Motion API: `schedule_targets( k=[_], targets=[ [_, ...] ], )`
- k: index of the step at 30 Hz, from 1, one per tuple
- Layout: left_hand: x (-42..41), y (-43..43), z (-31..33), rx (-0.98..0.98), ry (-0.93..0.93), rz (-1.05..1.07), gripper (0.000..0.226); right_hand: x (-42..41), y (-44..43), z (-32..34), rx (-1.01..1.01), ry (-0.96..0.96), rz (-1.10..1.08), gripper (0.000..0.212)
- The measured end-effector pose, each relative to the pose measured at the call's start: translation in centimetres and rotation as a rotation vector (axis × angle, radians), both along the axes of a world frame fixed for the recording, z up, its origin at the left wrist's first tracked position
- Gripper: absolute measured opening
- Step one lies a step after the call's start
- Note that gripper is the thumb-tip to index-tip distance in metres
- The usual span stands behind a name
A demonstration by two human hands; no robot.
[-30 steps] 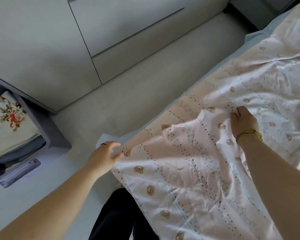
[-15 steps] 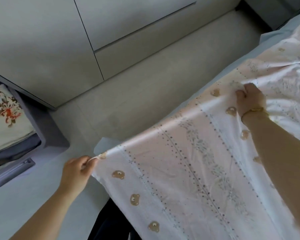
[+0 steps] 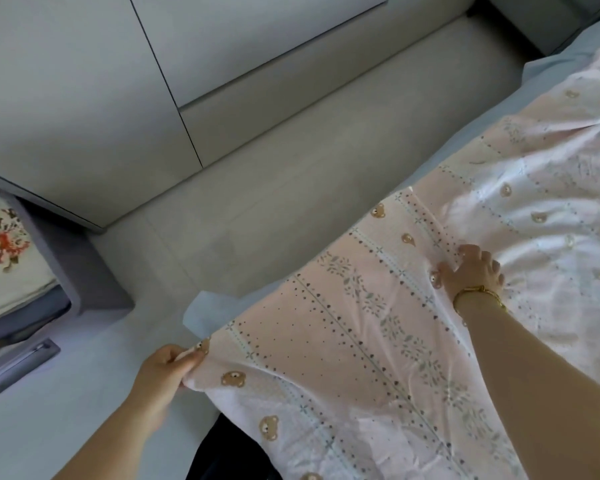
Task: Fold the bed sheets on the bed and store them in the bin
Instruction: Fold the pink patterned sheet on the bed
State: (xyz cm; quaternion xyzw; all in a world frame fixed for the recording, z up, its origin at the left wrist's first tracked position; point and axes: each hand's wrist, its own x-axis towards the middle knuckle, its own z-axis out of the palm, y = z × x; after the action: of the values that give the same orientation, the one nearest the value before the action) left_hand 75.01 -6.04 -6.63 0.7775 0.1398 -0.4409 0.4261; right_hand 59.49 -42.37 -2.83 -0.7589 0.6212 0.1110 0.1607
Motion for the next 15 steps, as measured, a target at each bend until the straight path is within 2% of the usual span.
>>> schedule_targets(
  k=[3,5,7,12,15],
  targets=[
    [-1.0,-0.3,0.0,-0.235,0.19,0.24,0.016,-1.4,3.1,0.4,-0.084,-0.214,-0.138,0.052],
    [-2.4,-0.7,0.5,-0.287,0.346,0.332,0.014,-3.1,6.8,0.6,-0.105,-0.352,-0.199,0.05],
    [-3.9,-1.0,1.0,-0.279,0.437,0.375,0.016,-5.6,11.0,1.0,-0.091,-0.407,-0.255,0.044],
    [-5.0,-1.8,3.3,-0.331,0.429,0.37,0.024,-12.3,20.1,3.1,-0.011,-0.451,-0.636,0.005],
    [-4.6,-1.7,5.0,-0.415,0.39,0.278,0.022,-15.7,24.7,3.2,0.064,-0.503,-0.873,0.027]
  ],
)
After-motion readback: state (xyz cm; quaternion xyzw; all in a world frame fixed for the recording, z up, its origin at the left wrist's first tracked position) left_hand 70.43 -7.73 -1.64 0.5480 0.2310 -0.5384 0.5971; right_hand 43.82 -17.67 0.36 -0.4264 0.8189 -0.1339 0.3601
